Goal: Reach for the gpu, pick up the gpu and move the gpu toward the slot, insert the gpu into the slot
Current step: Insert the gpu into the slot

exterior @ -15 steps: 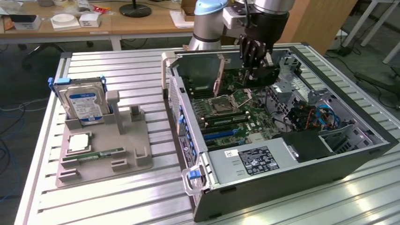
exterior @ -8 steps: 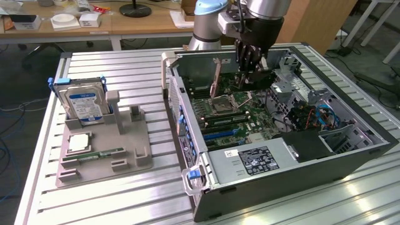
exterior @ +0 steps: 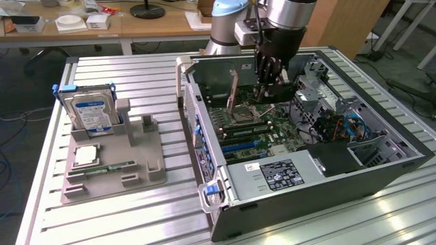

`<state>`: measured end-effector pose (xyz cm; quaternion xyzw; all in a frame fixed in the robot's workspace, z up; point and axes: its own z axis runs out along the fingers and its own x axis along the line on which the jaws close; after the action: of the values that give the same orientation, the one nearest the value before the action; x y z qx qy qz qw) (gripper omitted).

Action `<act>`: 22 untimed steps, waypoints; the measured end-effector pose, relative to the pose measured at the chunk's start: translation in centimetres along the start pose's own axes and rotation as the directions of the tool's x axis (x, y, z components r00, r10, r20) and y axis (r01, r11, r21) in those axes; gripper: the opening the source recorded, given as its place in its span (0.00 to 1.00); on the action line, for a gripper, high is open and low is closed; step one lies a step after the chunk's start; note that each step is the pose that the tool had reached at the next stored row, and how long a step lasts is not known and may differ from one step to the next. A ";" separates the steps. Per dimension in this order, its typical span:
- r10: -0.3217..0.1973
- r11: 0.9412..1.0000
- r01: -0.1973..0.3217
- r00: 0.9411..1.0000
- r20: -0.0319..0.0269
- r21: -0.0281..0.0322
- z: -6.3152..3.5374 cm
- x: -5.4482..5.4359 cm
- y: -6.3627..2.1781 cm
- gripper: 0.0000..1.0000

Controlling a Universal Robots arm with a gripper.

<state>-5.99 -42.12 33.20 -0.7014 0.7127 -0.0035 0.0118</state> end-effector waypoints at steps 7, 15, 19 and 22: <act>-0.018 1.000 0.018 1.000 0.000 0.000 0.57 0.3 0.23 0.29; -0.022 1.000 0.022 1.000 0.001 -0.001 1.28 1.5 0.90 0.29; -0.022 1.000 0.022 1.000 0.000 -0.001 1.98 1.5 1.77 0.29; -0.022 1.000 0.022 1.000 0.000 -0.001 2.45 1.7 1.84 0.29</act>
<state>-7.81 -43.79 30.69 -0.7093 0.7048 -0.0033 0.0115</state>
